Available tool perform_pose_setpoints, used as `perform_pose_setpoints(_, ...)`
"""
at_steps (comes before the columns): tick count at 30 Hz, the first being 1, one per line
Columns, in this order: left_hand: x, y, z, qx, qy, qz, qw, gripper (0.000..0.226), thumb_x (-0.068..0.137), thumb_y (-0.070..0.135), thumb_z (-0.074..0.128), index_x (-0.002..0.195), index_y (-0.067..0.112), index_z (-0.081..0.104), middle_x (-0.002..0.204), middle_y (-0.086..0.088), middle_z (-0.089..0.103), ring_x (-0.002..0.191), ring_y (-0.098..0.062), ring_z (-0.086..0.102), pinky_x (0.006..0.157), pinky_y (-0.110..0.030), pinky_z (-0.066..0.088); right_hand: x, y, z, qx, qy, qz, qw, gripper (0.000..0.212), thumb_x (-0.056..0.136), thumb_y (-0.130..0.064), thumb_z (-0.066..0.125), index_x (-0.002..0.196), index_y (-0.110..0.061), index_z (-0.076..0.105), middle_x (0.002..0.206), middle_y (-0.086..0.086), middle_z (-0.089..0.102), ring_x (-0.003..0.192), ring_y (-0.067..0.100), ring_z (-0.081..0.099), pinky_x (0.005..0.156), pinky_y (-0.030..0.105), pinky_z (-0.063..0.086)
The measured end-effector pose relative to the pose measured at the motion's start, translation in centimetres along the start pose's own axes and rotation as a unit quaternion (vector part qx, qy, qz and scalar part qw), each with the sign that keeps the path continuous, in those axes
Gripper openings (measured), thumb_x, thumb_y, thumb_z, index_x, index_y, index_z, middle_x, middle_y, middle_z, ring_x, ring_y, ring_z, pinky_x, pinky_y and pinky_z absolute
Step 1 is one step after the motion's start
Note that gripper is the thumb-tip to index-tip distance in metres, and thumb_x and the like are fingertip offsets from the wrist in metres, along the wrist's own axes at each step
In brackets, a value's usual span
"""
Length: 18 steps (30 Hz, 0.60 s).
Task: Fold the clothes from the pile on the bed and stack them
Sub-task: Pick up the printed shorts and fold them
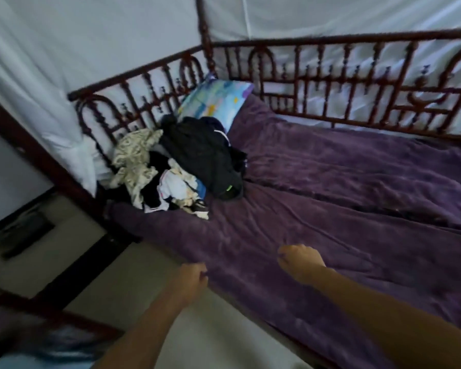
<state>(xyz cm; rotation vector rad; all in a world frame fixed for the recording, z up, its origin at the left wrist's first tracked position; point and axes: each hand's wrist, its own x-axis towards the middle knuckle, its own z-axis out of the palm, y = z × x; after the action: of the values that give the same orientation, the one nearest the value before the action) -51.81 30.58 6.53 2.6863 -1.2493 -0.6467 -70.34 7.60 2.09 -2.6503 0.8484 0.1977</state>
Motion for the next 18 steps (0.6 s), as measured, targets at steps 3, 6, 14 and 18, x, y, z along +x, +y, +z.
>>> perform_pose_setpoints(3, -1.2, -4.7, -3.3, -0.007, 0.027, -0.007, 1.000, 0.032, 0.093, 0.017, 0.052, 0.066, 0.028, 0.039, 0.095, -0.013, 0.065, 0.095, -0.028, 0.061, 0.063, -0.027, 0.027, 4.0, -5.1, -0.4, -0.018, -0.006, -0.036, 0.999, 0.026, 0.096, -0.038, 0.041, 0.113, -0.025, 0.055, 0.113, 0.003, 0.064, 0.100, 0.029, 0.061, 0.076, 0.034, 0.046)
perform_pose_setpoints(6, -0.4, -9.0, -5.7, -0.027, 0.049, -0.021, 0.998, 0.041, 0.094, 0.014, 0.050, 0.063, 0.029, 0.027, 0.079, -0.007, 0.056, 0.094, -0.029, 0.059, 0.061, -0.021, 0.020, 8.2, -9.2, -0.2, -0.027, -0.011, -0.061, 0.998, 0.026, 0.096, -0.039, 0.041, 0.114, -0.026, 0.055, 0.112, 0.001, 0.065, 0.098, 0.026, 0.061, 0.073, 0.033, 0.045)
perform_pose_setpoints(14, 9.6, -21.2, -11.0, 0.000, 0.054, -0.045, 0.997, 0.017, 0.096, 0.024, 0.046, 0.100, 0.015, 0.060, 0.115, -0.007, 0.064, 0.106, -0.023, 0.058, 0.084, -0.027, 0.039, 22.8, -18.2, 1.7, -0.011, -0.039, -0.054, 0.998, 0.026, 0.093, -0.044, 0.042, 0.106, -0.030, 0.059, 0.115, -0.001, 0.065, 0.104, 0.025, 0.062, 0.079, 0.031, 0.045)
perform_pose_setpoints(18, 14.5, -26.6, -14.3, -0.039, 0.050, -0.028, 0.998, 0.012, 0.095, 0.017, 0.049, 0.091, 0.020, 0.060, 0.096, 0.003, 0.063, 0.091, -0.010, 0.055, 0.065, -0.006, 0.026, 29.4, -22.8, 1.8, 0.005, -0.074, -0.044, 0.996, 0.027, 0.093, -0.049, 0.044, 0.110, -0.034, 0.059, 0.118, -0.005, 0.064, 0.108, 0.020, 0.061, 0.083, 0.031, 0.046)
